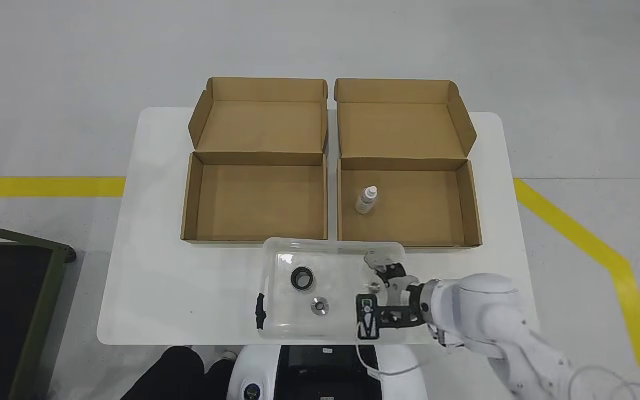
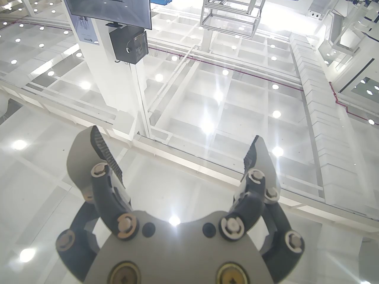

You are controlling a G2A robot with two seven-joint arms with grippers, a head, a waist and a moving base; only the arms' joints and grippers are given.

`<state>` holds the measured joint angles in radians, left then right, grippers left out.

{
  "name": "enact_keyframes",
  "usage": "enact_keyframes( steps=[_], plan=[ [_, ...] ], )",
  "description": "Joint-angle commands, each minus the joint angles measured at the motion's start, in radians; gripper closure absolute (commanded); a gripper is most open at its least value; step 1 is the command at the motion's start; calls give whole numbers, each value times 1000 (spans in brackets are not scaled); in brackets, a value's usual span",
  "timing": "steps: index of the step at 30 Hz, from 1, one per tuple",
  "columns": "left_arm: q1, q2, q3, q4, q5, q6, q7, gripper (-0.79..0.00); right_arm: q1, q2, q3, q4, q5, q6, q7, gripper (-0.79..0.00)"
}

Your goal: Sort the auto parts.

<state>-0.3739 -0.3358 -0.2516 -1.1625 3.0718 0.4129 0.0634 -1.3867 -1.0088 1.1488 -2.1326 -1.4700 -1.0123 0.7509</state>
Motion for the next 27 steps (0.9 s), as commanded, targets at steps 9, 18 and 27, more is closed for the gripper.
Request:
enact_keyframes(
  steps=[9, 18, 27],
  plan=[
    [0, 0, 0, 0, 0, 0, 0, -785, 70, -2, -86, 65, 0, 17, 73, -665],
    [0, 0, 0, 0, 0, 0, 0, -785, 109, 4, -140, 82, -38, 64, 121, -486],
    [0, 0, 0, 0, 0, 0, 0, -785, 133, 18, -186, 90, -42, 92, 149, -342]
  ],
)
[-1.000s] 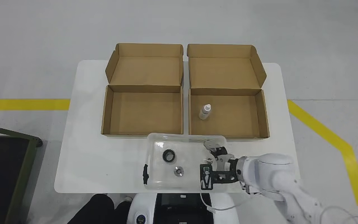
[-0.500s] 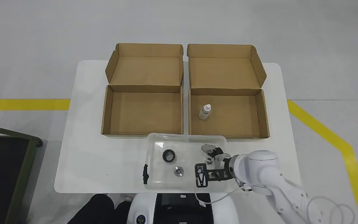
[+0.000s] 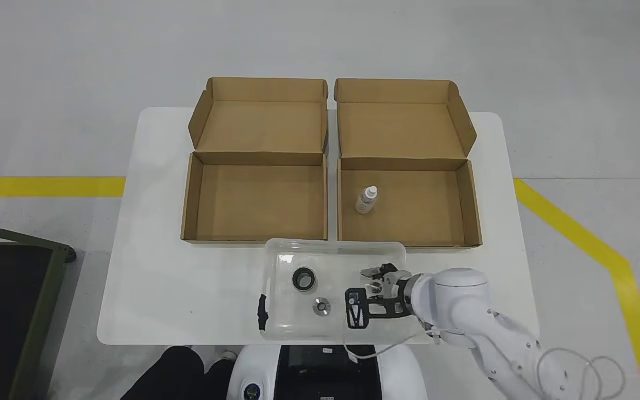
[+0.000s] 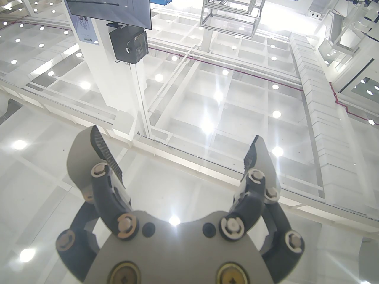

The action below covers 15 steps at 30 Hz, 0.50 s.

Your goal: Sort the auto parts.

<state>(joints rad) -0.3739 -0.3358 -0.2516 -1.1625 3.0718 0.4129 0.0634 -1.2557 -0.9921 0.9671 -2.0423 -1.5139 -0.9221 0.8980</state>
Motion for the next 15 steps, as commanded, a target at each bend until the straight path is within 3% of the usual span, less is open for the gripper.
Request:
enact_keyframes(
  steps=[1, 5, 9, 15],
  plan=[
    [0, 0, 0, 0, 0, 0, 0, -785, 5, 3, -9, -1, 4, 4, 4, -323],
    [0, 0, 0, 0, 0, 0, 0, -785, 18, 10, -29, -1, 9, 13, 13, -194],
    [0, 0, 0, 0, 0, 0, 0, -785, 31, 18, -49, -1, 21, 23, 23, 0],
    [0, 0, 0, 0, 0, 0, 0, -785, 50, 29, -61, -44, 65, 36, 36, 0]
  ],
)
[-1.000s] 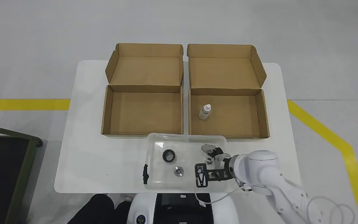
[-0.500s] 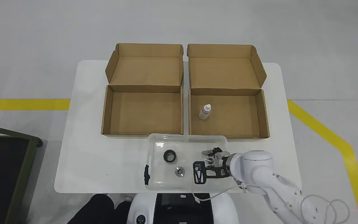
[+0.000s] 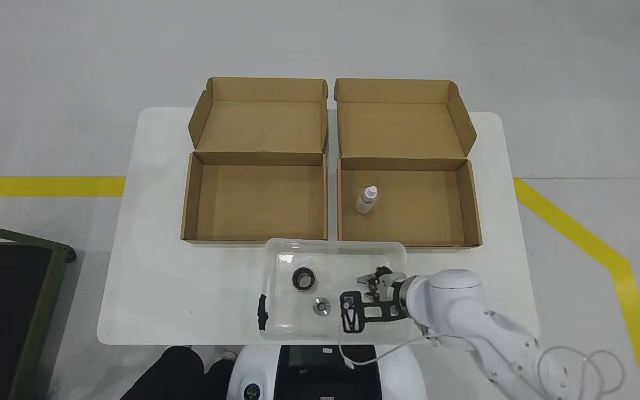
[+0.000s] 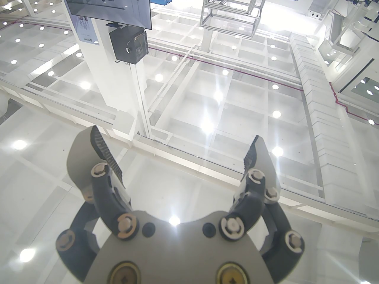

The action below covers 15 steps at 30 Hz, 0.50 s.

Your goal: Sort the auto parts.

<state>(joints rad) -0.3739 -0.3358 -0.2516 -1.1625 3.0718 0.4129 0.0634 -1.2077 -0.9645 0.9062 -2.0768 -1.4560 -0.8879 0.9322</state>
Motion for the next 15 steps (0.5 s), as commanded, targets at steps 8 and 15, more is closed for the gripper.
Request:
enact_keyframes(
  steps=[8, 15],
  plan=[
    [0, 0, 0, 0, 0, 0, 0, -785, -5, 8, 43, -91, 77, 28, -57, 0],
    [0, 0, 0, 0, 0, 0, 0, -785, -38, 12, 98, -97, 84, 92, -259, 0]
  ],
)
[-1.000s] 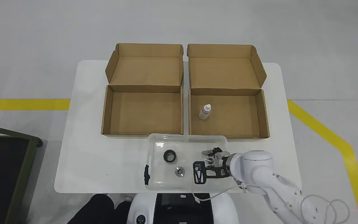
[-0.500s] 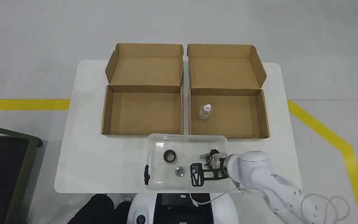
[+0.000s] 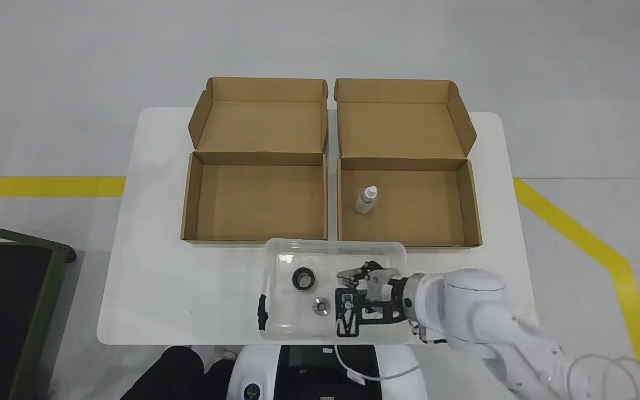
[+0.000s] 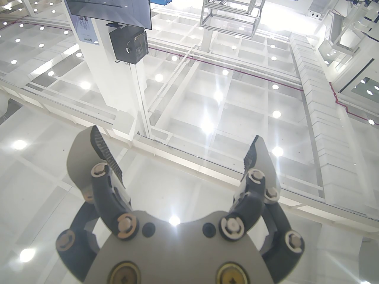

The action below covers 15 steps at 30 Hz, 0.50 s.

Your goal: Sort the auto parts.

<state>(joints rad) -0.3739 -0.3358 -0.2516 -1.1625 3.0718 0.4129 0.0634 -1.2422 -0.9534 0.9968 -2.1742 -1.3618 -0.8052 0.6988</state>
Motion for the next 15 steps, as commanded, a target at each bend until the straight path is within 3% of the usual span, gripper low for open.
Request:
enact_keyframes(
  steps=[1, 15],
  plan=[
    [0, 0, 0, 0, 0, 0, 0, -785, -11, 0, 14, -2, -8, 26, -61, 0],
    [0, 0, 0, 0, 0, 0, 0, -785, -70, -3, 128, -61, 69, 178, -439, 0]
  ],
)
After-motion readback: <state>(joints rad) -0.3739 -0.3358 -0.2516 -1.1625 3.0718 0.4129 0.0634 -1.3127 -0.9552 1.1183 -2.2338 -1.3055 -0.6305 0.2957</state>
